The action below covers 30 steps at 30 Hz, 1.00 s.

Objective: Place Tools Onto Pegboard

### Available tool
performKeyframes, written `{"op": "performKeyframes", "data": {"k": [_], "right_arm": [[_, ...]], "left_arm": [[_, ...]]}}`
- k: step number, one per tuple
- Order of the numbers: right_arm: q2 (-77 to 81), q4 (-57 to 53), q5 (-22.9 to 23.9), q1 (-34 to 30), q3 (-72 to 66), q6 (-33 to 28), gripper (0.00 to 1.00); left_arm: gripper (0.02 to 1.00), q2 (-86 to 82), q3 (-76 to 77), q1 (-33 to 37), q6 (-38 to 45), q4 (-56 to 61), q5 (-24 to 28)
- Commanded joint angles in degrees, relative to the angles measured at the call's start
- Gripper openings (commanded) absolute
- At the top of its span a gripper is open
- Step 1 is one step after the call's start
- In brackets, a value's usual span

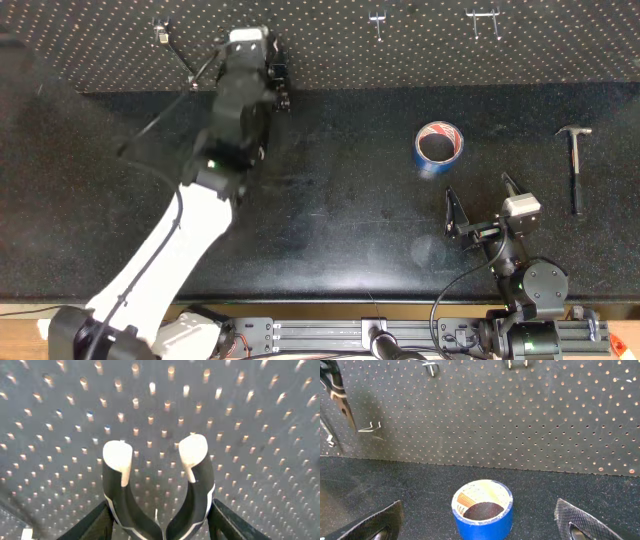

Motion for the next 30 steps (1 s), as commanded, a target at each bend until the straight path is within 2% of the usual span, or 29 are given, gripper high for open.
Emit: {"op": "performKeyframes", "data": {"k": [1, 10, 14, 19, 23, 25, 26, 27, 30], "right_arm": [[-0.4, -0.3, 0.3, 0.4, -0.2, 0.8, 0.985], [-0.4, -0.3, 0.3, 0.4, -0.2, 0.8, 0.985], [-0.4, -0.3, 0.3, 0.4, -0.2, 0.8, 0.985], [-0.4, -0.3, 0.3, 0.4, -0.2, 0.8, 0.985], [-0.4, -0.3, 0.3, 0.4, -0.2, 0.8, 0.985], [-0.4, -0.3, 0.3, 0.4, -0.2, 0.8, 0.987], [-0.4, -0.3, 0.3, 0.4, -0.2, 0.8, 0.985], [-0.4, -0.3, 0.3, 0.4, -0.2, 0.8, 0.987], [-0.4, -0.3, 0.3, 0.4, -0.2, 0.8, 0.985]], "left_arm": [[0.027, -0.4, -2.3, 0.3, 2.8, 10.2, -2.1], [0.025, 4.1, -2.3, 4.0, 7.0, 11.7, -3.0], [0.027, 9.2, -2.3, 4.4, 6.9, 20.2, -2.7], [0.027, 12.2, -2.3, 4.3, 6.9, 24.6, -0.3], [0.029, 12.6, -2.3, 4.3, 6.9, 24.3, 3.7], [0.213, 12.6, -2.3, 4.3, 6.9, 23.5, 3.7], [0.259, 12.6, -2.3, 4.4, 6.9, 22.9, 3.7], [0.395, 12.6, -2.3, 4.3, 6.9, 22.3, 3.7], [0.500, 12.6, -2.3, 4.4, 6.9, 20.8, 3.7]]}}
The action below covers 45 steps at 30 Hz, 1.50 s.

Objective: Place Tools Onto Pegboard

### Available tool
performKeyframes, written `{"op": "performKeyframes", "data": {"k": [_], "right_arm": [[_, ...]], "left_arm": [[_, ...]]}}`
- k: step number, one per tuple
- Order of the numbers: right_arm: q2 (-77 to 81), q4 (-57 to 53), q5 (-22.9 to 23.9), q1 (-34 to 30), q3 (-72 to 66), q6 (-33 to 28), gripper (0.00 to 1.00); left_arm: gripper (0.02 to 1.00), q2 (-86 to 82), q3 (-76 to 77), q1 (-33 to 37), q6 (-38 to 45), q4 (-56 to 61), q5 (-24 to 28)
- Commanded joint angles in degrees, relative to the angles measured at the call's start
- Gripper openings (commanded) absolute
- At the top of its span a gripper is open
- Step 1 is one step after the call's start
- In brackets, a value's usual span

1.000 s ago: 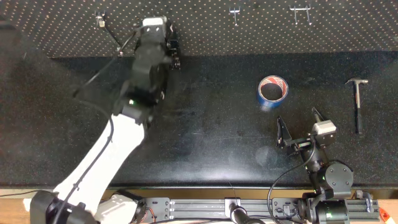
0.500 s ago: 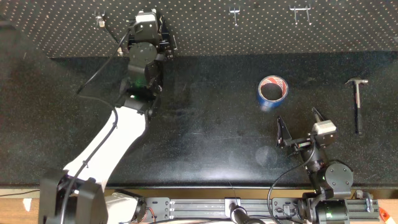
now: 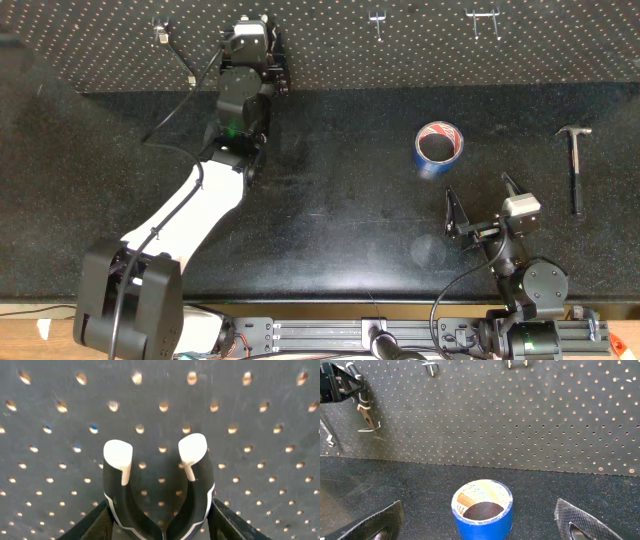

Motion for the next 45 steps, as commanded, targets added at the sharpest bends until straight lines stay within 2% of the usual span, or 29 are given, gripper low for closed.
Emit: {"op": "performKeyframes", "data": {"k": [1, 3, 5, 10, 13, 16, 17, 18, 24, 26, 30, 34, 38, 41, 42, 43, 44, 45], "right_arm": [[-0.4, -0.3, 0.3, 0.4, -0.2, 0.8, 0.985], [-0.4, -0.3, 0.3, 0.4, -0.2, 0.8, 0.985], [-0.4, -0.3, 0.3, 0.4, -0.2, 0.8, 0.985], [-0.4, -0.3, 0.3, 0.4, -0.2, 0.8, 0.985], [-0.4, -0.3, 0.3, 0.4, -0.2, 0.8, 0.985], [-0.4, -0.3, 0.3, 0.4, -0.2, 0.8, 0.987], [-0.4, -0.3, 0.3, 0.4, -0.2, 0.8, 0.985], [-0.4, -0.3, 0.3, 0.4, -0.2, 0.8, 0.985], [-0.4, -0.3, 0.3, 0.4, -0.2, 0.8, 0.985], [-0.4, -0.3, 0.3, 0.4, -0.2, 0.8, 0.985], [-0.4, -0.3, 0.3, 0.4, -0.2, 0.8, 0.985], [-0.4, -0.3, 0.3, 0.4, -0.2, 0.8, 0.985], [-0.4, -0.3, 0.3, 0.4, -0.2, 0.8, 0.985], [-0.4, -0.3, 0.3, 0.4, -0.2, 0.8, 0.985], [-0.4, -0.3, 0.3, 0.4, -0.2, 0.8, 0.985], [-0.4, -0.3, 0.3, 0.4, -0.2, 0.8, 0.985], [-0.4, -0.3, 0.3, 0.4, -0.2, 0.8, 0.985], [-0.4, -0.3, 0.3, 0.4, -0.2, 0.8, 0.985]], "left_arm": [[0.551, 0.4, 0.4, 0.3, 0.7, -0.5, 0.6], [0.638, 0.4, 0.4, 0.3, 0.7, -1.4, 0.5], [0.809, 0.4, 0.4, 0.3, 0.7, -1.6, 0.5], [0.996, -1.4, 0.1, 0.3, 0.7, -2.4, 0.5], [0.996, -8.4, -5.9, 1.2, 0.7, -2.3, 0.7], [0.996, -21.3, -22.3, 5.9, -7.8, -0.9, 2.5], [0.996, -28.2, -29.7, 8.3, -8.0, -0.3, 5.0], [0.996, -32.1, -33.0, 9.3, -8.0, -0.2, 5.4], [0.996, -57.5, -49.1, 16.1, -7.9, -0.5, 5.4], [0.996, -62.4, -51.9, 16.5, -7.9, -0.5, 5.3], [0.996, -70.2, -52.3, 16.5, -7.9, -9.6, 5.1], [0.996, -79.9, -52.3, 16.4, -7.9, -24.1, 4.7], [0.996, -87.8, -52.3, 16.4, -7.1, -31.3, 3.3], [0.996, -91.3, -52.3, 16.4, 0.4, -31.3, 3.9], [0.996, -91.8, -52.3, 16.4, 3.8, -31.3, 5.7], [0.996, -91.8, -52.3, 16.4, 6.4, -31.6, 9.2], [0.996, -91.8, -52.3, 16.4, 10.3, -32.3, 15.5], [0.996, -91.8, -52.3, 16.4, 10.8, -32.4, 17.5]]}}
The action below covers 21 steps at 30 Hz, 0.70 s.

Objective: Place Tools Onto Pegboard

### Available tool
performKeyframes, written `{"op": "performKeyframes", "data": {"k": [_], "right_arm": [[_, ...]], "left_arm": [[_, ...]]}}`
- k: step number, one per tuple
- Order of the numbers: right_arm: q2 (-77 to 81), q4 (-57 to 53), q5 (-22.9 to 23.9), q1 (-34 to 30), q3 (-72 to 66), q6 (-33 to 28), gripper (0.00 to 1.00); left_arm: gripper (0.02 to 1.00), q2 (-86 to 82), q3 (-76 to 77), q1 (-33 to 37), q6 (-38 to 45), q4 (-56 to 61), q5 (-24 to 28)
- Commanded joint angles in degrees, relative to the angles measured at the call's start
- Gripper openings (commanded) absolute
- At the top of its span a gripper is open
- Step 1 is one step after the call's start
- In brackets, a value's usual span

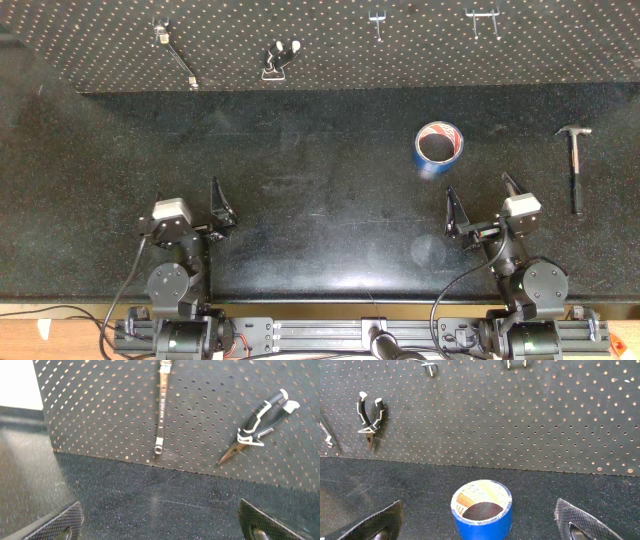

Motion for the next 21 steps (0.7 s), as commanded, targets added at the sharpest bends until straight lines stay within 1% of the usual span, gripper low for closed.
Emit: {"op": "performKeyframes", "data": {"k": [1, 3, 5, 6, 21], "right_arm": [[-0.4, -0.3, 0.1, 0.4, -0.2, 0.8, 0.985], [-0.4, -0.3, 0.1, 0.4, -0.2, 0.8, 0.985], [-0.4, -0.3, 0.1, 0.4, -0.2, 0.8, 0.985], [-0.4, -0.3, 0.1, 0.4, -0.2, 0.8, 0.985], [-0.4, -0.3, 0.2, 0.4, -0.2, 0.7, 0.985]], "left_arm": [[0.996, -0.9, -0.1, 0.2, 9.9, -1.5, 11.9], [0.996, -0.9, -0.1, 0.2, 9.2, -1.5, 11.9], [0.996, -0.9, -0.1, 0.1, 1.1, -1.4, 11.9], [0.996, -0.9, -0.1, 0.2, -0.8, -1.4, 11.9], [0.998, -0.9, -0.1, 0.1, -0.8, -1.3, 11.8]]}}
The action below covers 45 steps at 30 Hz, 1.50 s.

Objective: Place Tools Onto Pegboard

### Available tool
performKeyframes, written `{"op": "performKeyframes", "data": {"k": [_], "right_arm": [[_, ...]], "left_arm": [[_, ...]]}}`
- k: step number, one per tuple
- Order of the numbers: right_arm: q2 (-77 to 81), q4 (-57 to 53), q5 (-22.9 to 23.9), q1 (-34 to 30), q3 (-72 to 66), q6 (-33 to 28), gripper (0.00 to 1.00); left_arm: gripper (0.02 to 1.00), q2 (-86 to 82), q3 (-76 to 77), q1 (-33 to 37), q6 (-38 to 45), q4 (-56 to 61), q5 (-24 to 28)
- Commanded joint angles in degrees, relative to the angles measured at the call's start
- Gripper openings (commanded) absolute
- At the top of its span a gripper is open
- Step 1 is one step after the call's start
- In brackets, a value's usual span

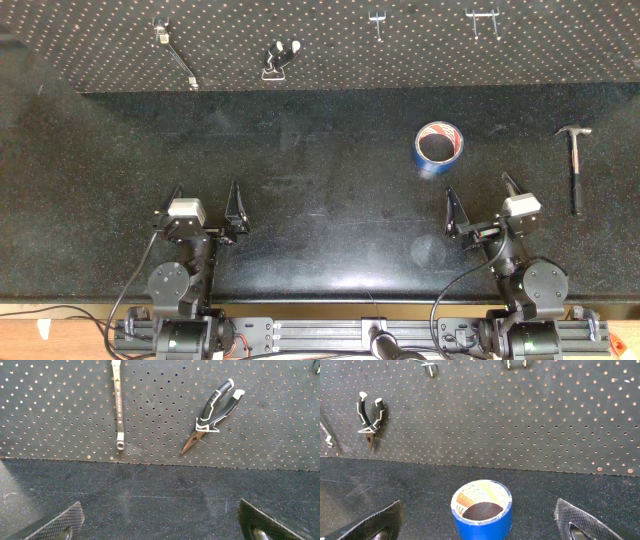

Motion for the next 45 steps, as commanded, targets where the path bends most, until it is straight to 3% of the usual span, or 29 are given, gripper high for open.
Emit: {"op": "performKeyframes", "data": {"k": [1, 6, 9, 12, 15, 20, 24, 29, 40, 41, 42, 44, 45], "right_arm": [[-0.4, -0.3, 0.9, 0.4, -0.2, -0.3, 0.985], [-0.4, -0.1, 0.0, 0.4, -0.2, -0.2, 0.985], [1.7, 3.6, 0.7, 0.5, 0.7, 6.1, 0.987], [17.0, 13.1, 1.3, 1.3, 9.1, 15.5, 0.987], [31.7, 12.2, -0.2, 4.1, 21.7, 16.2, 0.987], [58.9, -10.4, 4.6, 10.5, 44.7, 13.4, 0.987], [74.1, -17.9, 4.9, 14.1, 54.8, 12.3, 0.989], [88.0, -32.8, 9.9, 15.9, 63.9, 12.3, 0.991], [98.3, -34.9, 14.0, 18.7, 64.9, 9.9, 0.976], [99.0, -34.9, 15.1, 18.8, 64.9, 9.9, 0.961], [99.2, -34.9, 15.3, 18.8, 64.9, 9.9, 0.776], [99.7, -35.5, 16.5, 18.8, 64.9, 9.9, 0.503], [100.3, -36.1, 17.3, 18.8, 64.9, 10.0, 0.424]], "left_arm": [[0.996, -0.8, -0.1, 0.1, -0.9, -0.4, 1.4], [0.996, -0.8, -0.1, 0.1, -0.9, -0.3, 1.4], [0.996, -0.8, -0.1, 0.1, -0.9, -0.4, 1.4], [0.996, -0.8, -0.1, 0.1, -0.9, -0.4, 1.4], [0.996, -0.8, -0.1, 0.1, -0.9, -0.4, 1.4], [0.993, -0.8, -0.1, 0.1, -0.9, -0.4, 1.4], [0.996, -0.8, -0.1, 0.1, -0.9, -0.4, 1.4], [0.996, -0.8, -0.1, 0.1, -0.9, -0.4, 1.4], [0.996, -0.8, -0.1, 0.1, -0.9, -0.4, 1.4], [0.996, -0.8, -0.1, 0.1, -0.9, -0.4, 1.4], [0.996, -0.8, -0.1, 0.1, -0.9, -0.3, 1.4], [0.998, -0.8, -0.1, 0.1, -0.9, -0.4, 1.4], [0.996, -0.8, -0.1, 0.1, -0.9, -0.4, 1.4]]}}
